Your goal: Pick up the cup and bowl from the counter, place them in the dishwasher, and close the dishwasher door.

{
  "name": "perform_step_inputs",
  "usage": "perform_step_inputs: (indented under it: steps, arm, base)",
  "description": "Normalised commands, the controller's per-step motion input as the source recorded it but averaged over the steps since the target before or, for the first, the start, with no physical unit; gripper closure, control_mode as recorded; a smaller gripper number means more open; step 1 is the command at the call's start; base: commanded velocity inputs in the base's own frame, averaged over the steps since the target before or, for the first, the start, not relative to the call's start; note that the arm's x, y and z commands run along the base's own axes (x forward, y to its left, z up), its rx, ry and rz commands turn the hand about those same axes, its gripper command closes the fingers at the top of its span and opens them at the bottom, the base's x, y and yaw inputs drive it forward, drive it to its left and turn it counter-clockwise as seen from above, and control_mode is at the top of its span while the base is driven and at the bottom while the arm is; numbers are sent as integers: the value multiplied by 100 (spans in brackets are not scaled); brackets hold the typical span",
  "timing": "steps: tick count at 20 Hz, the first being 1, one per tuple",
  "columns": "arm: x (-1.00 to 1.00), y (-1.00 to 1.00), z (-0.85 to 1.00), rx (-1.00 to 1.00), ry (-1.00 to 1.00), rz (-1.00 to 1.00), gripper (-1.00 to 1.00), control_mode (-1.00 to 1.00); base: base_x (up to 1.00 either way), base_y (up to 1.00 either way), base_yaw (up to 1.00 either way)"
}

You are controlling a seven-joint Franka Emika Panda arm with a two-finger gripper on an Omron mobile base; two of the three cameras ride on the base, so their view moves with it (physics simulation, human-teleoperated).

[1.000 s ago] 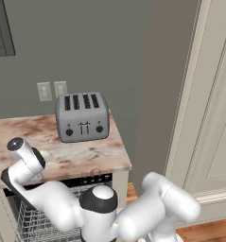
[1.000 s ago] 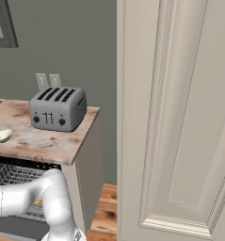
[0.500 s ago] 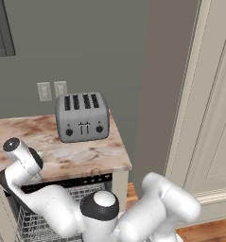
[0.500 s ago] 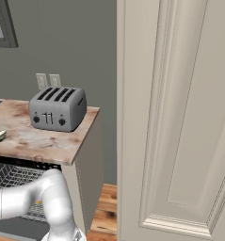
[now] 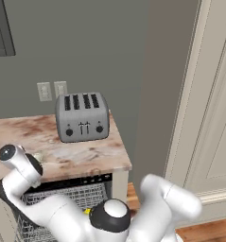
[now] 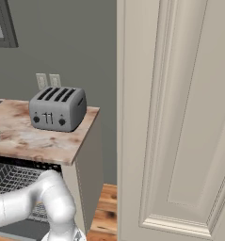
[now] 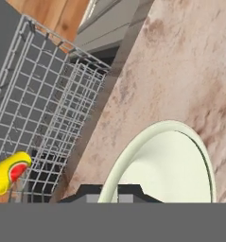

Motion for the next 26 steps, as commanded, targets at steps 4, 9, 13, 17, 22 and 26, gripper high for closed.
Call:
perform_step_inputs:
  steps: [4,9,13,17,22,26]
  arm:
    - [-46,-16,12,4,-8,0,100,-100]
    - [-45,-18,2,9,-6,0,100,-100]
    - [-47,-20,0,13,-5,0,100,-100]
    - [-38,-25,0,13,-1,0,100,-100]
    - [-42,-26,0,14,-1,0,100,-100]
    - [-43,-21,0,14,0,0,100,-100]
  base:
    - [0,0,0]
    - [0,0,0]
    - [0,0,0]
    - [0,0,0]
    - [0,0,0]
    - [0,0,0]
